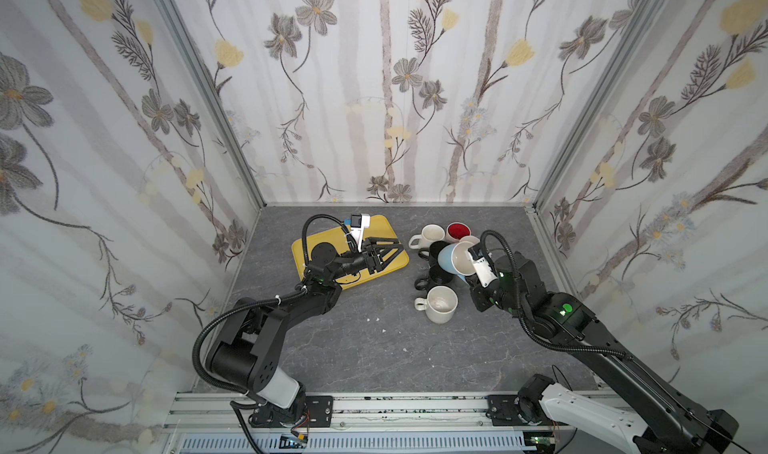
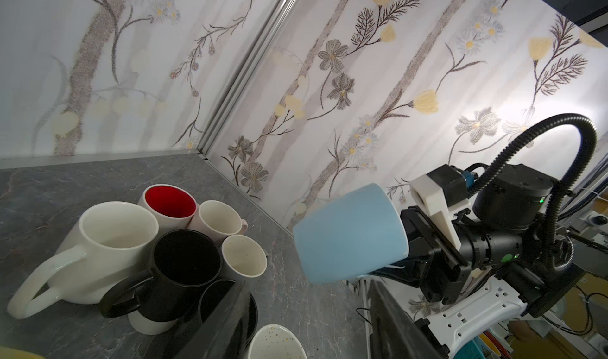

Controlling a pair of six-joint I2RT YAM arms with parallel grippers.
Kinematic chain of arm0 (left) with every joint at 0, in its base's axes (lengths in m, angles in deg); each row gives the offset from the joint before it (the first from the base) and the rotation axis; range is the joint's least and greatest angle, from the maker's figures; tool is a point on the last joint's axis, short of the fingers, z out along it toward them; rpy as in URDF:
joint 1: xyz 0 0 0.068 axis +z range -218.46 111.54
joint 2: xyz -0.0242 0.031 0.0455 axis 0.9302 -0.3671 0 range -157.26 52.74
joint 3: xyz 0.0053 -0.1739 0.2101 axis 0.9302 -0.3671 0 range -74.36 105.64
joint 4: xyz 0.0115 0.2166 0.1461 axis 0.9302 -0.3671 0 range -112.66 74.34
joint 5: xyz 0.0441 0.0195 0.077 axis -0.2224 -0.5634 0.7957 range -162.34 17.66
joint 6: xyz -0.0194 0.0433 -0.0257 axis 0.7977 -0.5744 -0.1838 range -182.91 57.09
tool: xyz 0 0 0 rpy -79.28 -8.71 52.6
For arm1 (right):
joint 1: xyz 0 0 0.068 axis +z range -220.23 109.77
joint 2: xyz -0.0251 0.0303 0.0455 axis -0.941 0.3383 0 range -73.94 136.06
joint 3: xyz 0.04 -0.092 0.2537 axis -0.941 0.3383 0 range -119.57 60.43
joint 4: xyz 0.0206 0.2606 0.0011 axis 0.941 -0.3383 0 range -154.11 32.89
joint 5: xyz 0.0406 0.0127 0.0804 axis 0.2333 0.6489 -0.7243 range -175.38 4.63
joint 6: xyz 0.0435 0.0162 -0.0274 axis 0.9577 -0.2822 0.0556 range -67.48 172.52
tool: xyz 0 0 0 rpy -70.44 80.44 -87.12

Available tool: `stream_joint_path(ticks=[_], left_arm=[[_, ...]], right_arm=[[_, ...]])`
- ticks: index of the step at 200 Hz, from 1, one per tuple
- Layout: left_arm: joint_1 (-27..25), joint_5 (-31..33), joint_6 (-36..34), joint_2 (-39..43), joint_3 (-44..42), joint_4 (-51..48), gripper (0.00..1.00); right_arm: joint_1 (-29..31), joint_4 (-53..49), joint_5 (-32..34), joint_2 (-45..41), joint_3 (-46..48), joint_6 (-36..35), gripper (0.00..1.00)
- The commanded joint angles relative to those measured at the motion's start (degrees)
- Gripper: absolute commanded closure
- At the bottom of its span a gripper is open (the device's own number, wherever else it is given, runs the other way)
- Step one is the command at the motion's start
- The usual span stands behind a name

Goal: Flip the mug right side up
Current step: 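Lower the upright light-blue mug beside the grey mug with right gripper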

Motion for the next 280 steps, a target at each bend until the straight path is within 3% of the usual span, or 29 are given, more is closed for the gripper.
stream_joint_path(ticks=[1, 19, 41, 121, 146, 173, 189, 280], left_arm=[[-0.3, -2.1, 10.8, -4.8, 1.7, 17.2, 0.47], [-0.3, -2.6, 14.7, -8.3, 2.7, 23.9, 0.51], [-0.3, -3.0, 14.4, -9.7, 3.2, 24.9, 0.53], [2.3, -4.2, 0.4, -5.0, 3.9, 4.3, 0.53], [2.8, -1.1, -11.0, -1.3, 6.3, -11.8, 0.5], [1.5, 11.6, -31.8, 3.4, 13.0, -42.6, 0.45], [0.9, 16.9, -37.0, 3.8, 16.3, -51.7, 0.43], [0.8, 20.6, -39.2, 3.4, 17.3, -54.5, 0.42]], right_arm=[[-0.9, -0.9, 1.0, -1.3, 0.7, -3.1, 1.0], [-1.7, -0.6, 1.1, -1.0, 0.8, -3.7, 1.0], [-3.4, -0.8, -0.2, 0.9, 0.7, -5.1, 1.0], [-6.5, -4.9, 0.8, 4.3, 0.6, -13.9, 1.0], [-7.7, -6.8, 0.5, 2.8, 1.2, -17.4, 1.0], [-9.0, -10.5, 2.7, 3.8, 0.7, -20.8, 1.0], [-10.2, -12.7, 3.4, 5.6, 0.2, -22.0, 1.0], [-13.8, -10.9, -6.1, 8.6, 5.3, -26.8, 1.0]])
